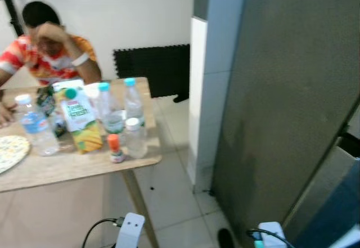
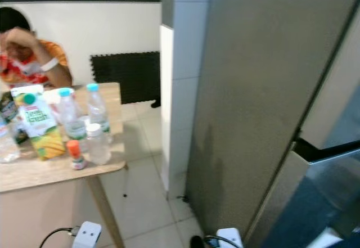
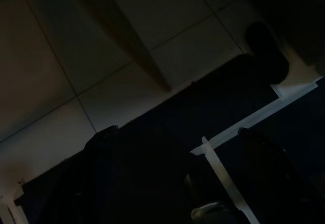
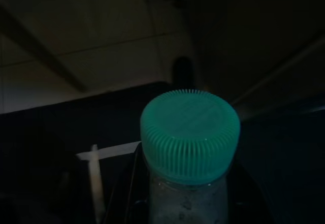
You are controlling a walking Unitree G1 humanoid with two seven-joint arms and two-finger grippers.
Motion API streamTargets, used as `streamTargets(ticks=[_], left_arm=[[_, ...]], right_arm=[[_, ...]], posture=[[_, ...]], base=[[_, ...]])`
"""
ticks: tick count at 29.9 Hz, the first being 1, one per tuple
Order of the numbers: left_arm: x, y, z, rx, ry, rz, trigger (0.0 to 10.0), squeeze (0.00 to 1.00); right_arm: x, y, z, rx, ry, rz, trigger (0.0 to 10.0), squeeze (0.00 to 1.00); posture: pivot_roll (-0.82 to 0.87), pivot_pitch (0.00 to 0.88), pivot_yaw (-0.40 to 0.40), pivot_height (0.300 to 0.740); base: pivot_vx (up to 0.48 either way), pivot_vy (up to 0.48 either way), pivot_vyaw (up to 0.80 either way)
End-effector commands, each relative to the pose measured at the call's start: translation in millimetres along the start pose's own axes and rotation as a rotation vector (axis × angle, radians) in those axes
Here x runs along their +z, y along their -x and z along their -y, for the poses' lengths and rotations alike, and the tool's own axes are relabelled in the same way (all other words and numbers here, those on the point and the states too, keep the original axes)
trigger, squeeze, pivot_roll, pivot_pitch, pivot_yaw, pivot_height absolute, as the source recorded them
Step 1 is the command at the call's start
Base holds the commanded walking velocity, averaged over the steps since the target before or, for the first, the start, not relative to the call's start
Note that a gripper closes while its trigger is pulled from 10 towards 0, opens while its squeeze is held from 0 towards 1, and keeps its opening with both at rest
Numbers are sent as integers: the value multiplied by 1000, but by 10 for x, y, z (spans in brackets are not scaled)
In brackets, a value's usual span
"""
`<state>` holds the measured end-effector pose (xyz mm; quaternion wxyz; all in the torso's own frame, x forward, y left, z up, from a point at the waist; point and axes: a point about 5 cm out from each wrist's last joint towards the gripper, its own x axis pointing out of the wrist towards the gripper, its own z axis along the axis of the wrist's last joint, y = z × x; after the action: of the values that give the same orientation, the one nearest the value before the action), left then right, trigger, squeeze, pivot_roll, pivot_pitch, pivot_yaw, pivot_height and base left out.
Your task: Restocking fridge
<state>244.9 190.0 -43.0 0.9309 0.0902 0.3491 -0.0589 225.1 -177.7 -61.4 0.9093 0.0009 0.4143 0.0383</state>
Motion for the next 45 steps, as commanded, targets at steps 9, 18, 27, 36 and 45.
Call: streamTargets(ticks=[9, 18, 27, 36, 45], left_arm=[[-83, 19, -13, -2, -6, -32, 10000, 0], [-48, 11, -24, 1, -7, -22, 10000, 0], [-2, -1, -6, -6, -20, -6, 10000, 0], [20, -6, -17, -9, -29, -3, 10000, 0], [36, -4, -21, -21, -56, 11, 10000, 0]], right_arm=[[35, -6, -12, 1, -9, 15, 10000, 0], [52, -9, -16, 6, -3, 17, 10000, 0], [52, -5, 8, 1, -32, 22, 10000, 0], [29, -3, -6, 4, -52, 19, 10000, 0], [2, 1, -22, 11, -50, 20, 10000, 0]], posture=[[-28, 61, 14, 740], [-28, 57, 13, 740], [-30, 53, 13, 740], [-30, 56, 24, 740], [-31, 71, 35, 740]], base=[[0, 0, 0], [0, 0, 0], [0, 0, -786], [0, 0, -767], [0, 0, -508]])
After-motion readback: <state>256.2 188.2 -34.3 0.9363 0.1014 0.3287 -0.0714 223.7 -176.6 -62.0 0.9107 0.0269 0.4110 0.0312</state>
